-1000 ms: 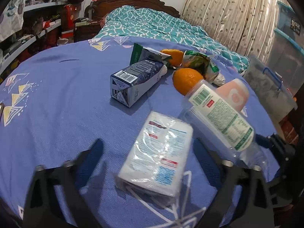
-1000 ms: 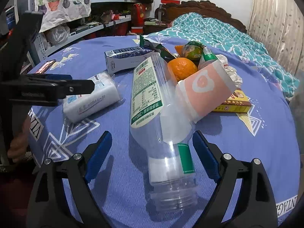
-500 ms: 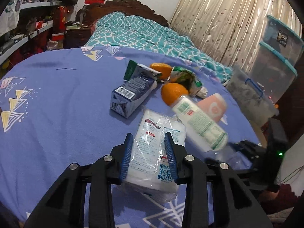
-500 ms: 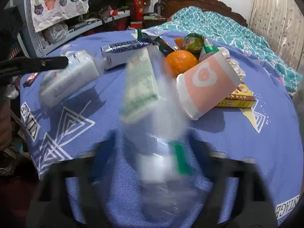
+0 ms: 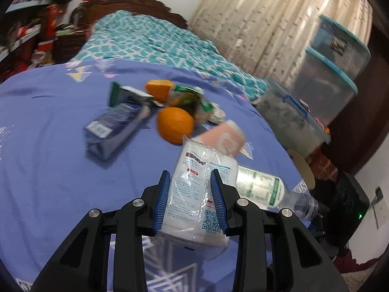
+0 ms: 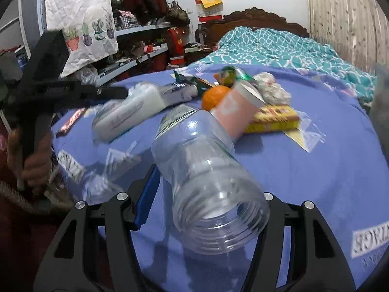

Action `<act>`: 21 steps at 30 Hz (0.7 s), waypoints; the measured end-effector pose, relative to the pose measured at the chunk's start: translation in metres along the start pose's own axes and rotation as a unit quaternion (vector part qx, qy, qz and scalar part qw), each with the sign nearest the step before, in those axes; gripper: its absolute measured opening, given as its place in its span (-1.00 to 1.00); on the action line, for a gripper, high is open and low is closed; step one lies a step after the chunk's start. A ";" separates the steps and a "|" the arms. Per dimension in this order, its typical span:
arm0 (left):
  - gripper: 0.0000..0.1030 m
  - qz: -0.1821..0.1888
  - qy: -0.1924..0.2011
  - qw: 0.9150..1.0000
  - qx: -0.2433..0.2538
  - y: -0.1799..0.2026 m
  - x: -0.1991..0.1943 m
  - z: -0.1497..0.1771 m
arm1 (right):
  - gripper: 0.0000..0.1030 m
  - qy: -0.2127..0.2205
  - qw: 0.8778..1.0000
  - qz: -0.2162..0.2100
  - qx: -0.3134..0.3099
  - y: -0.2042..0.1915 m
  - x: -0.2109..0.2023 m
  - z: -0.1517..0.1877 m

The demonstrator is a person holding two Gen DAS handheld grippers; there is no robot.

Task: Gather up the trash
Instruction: 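Carry tissue pack and water bottle to the beige bin and release both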

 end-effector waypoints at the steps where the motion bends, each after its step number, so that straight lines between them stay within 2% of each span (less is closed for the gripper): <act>1: -0.37 0.004 -0.008 1.000 0.007 0.007 0.008 0.002 | 0.17 -0.003 1.000 0.004 0.003 0.010 -0.004 0.008; 4: -0.37 0.002 -0.035 0.999 0.021 0.019 0.034 0.013 | 0.17 -0.015 0.999 0.039 0.012 0.038 -0.010 0.024; 7: -0.30 -0.007 -0.063 0.998 0.025 0.021 0.060 0.027 | 0.22 -0.029 0.998 0.053 0.019 0.056 -0.007 0.029; 8: -0.25 -0.014 -0.069 0.997 0.023 0.019 0.065 0.030 | 0.35 -0.030 0.998 0.059 0.018 0.060 -0.006 0.029; 9: 0.15 -0.022 -0.075 0.997 0.020 0.016 0.067 0.033 | 0.48 -0.028 0.997 0.064 0.014 0.062 -0.006 0.027; 11: 0.75 -0.046 -0.076 0.996 -0.002 0.007 0.068 0.038 | 0.60 -0.023 0.997 0.069 0.001 0.062 -0.005 0.024; 12: 0.76 -0.050 -0.062 0.997 -0.012 0.006 0.064 0.037 | 0.62 -0.021 0.998 0.067 -0.007 0.060 -0.004 0.022; 14: 0.76 -0.047 -0.064 0.997 -0.010 0.010 0.061 0.038 | 0.68 -0.021 0.997 0.068 -0.020 0.056 0.001 0.021; 18: 0.83 -0.074 -0.079 0.994 0.027 0.017 0.067 0.045 | 0.69 -0.039 0.995 0.081 -0.033 0.057 0.018 0.025; 19: 0.83 -0.085 -0.097 0.991 0.041 0.017 0.075 0.050 | 0.63 -0.046 0.995 0.080 -0.028 0.058 0.021 0.028; 20: 0.83 -0.092 -0.112 0.988 0.049 0.017 0.081 0.056 | 0.29 -0.048 0.995 0.081 -0.024 0.061 0.022 0.030; 21: 0.77 -0.094 -0.122 0.986 0.056 0.018 0.087 0.060 | 0.26 -0.047 0.996 0.073 -0.015 0.062 0.020 0.030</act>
Point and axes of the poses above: each gripper's, at about its wrist camera, not at the fingertips, and x roughly the way its jaws point, y to its right, z to its underside, the point moved 10 cm from there along x, roughly the way its jaws point, and after that the axes turned 14 degrees about z, right-handed, at the moved point
